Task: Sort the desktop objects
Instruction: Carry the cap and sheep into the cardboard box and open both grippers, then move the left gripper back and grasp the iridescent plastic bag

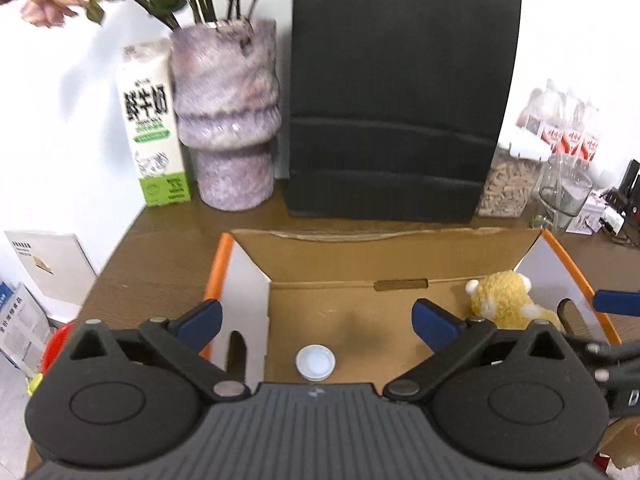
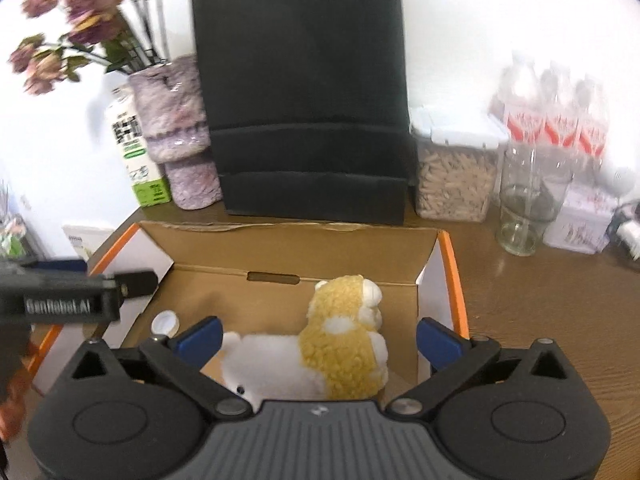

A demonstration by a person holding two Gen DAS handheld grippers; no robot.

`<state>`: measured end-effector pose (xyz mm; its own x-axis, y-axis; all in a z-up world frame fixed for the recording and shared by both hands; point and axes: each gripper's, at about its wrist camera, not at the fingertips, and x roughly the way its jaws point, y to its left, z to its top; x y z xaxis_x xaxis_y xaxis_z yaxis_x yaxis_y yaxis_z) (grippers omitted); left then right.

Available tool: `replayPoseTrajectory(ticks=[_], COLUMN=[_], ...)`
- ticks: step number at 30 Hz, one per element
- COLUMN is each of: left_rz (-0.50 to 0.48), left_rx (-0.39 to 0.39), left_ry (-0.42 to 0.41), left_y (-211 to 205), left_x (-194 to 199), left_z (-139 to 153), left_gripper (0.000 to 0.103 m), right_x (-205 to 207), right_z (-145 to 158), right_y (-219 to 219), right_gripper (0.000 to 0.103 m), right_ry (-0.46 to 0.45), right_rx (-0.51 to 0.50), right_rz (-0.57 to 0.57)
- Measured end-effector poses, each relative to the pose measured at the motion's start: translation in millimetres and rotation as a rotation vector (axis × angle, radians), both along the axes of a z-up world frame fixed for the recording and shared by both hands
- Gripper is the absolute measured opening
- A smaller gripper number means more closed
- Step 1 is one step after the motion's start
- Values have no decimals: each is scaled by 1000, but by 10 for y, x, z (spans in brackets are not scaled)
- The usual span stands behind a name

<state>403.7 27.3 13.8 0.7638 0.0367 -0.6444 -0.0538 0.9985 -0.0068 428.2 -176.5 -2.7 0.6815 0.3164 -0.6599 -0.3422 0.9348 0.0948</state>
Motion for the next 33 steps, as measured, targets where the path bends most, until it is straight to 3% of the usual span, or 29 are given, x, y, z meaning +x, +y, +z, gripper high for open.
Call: replayPoseTrajectory(ticks=[11, 19, 33], left_rz=[-18, -26, -54], left_rx=[-3, 13, 8], left_ry=[-76, -165, -223], left_y=[-6, -61, -118], left_x=[-584, -1276, -2562], left_z=[325, 505, 448], left_gripper=[103, 103, 103], right_x=[-618, -1223, -2446], right_z=[329, 547, 419], right_y=[-88, -312, -598], right_gripper=[103, 103, 103], right_ry=[-72, -135, -153], right_rx=[-32, -6, 9], right_rz=[26, 26, 49])
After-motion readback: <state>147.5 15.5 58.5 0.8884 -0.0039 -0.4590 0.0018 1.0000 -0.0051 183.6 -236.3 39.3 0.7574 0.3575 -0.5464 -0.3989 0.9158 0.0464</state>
